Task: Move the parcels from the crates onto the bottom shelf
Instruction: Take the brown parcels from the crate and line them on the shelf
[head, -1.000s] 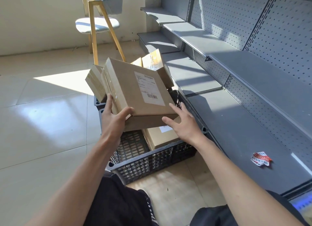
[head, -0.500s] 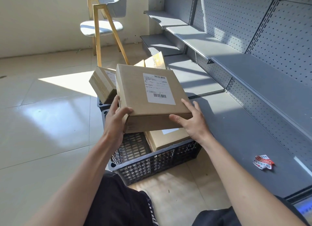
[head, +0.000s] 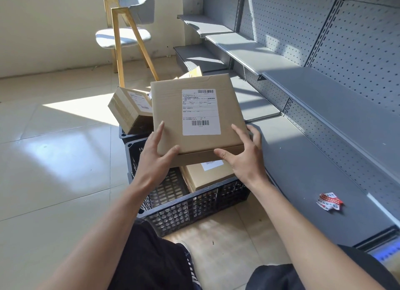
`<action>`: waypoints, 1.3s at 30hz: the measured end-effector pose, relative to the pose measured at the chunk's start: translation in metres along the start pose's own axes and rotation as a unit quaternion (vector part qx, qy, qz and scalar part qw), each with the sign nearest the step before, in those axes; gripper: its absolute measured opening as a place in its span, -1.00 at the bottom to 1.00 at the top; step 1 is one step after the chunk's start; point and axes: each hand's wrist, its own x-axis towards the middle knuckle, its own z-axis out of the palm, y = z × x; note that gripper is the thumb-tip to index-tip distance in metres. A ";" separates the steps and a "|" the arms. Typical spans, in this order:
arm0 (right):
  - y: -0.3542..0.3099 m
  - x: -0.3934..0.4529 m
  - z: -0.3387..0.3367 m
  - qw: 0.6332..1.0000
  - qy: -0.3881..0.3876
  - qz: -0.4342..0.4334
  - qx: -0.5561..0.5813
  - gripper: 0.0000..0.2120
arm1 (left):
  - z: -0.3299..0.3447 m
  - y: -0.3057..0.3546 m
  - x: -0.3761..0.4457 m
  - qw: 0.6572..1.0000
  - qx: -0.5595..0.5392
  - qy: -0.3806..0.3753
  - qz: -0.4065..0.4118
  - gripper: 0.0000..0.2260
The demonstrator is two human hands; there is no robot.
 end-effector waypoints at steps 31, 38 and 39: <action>0.009 -0.211 -0.277 0.937 0.281 0.182 -0.098 -0.16 | 0.221 0.157 -0.113 0.926 -0.097 -0.309 0.196 -0.27; 0.012 -0.279 -0.337 0.907 0.339 0.221 -0.115 -0.19 | 0.281 0.197 -0.170 0.893 -0.097 -0.373 0.231 -0.31; 0.014 -0.290 -0.346 0.902 0.349 0.224 -0.118 -0.19 | 0.289 0.202 -0.180 0.888 -0.096 -0.382 0.238 -0.31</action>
